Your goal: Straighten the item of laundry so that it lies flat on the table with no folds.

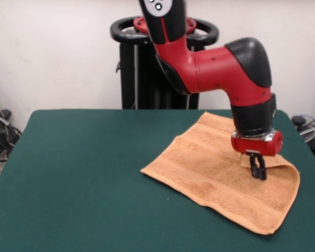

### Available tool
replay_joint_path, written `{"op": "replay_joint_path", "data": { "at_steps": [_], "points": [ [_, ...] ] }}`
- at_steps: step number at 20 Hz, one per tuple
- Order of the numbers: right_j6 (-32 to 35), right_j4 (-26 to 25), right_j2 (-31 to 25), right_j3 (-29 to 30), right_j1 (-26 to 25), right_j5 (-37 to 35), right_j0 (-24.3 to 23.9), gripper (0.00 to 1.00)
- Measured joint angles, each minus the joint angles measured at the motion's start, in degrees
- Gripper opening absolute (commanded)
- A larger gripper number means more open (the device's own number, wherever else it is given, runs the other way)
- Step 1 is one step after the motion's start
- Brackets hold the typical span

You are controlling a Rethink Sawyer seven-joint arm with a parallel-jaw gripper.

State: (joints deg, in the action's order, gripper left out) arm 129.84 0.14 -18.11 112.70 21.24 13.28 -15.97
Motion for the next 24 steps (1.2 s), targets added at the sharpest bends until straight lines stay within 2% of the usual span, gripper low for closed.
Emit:
{"op": "replay_joint_path", "data": {
  "at_steps": [24],
  "points": [
    [-0.01,-5.62,-3.09,0.11,-1.52,0.38,-4.36,0.00]
  ]
}}
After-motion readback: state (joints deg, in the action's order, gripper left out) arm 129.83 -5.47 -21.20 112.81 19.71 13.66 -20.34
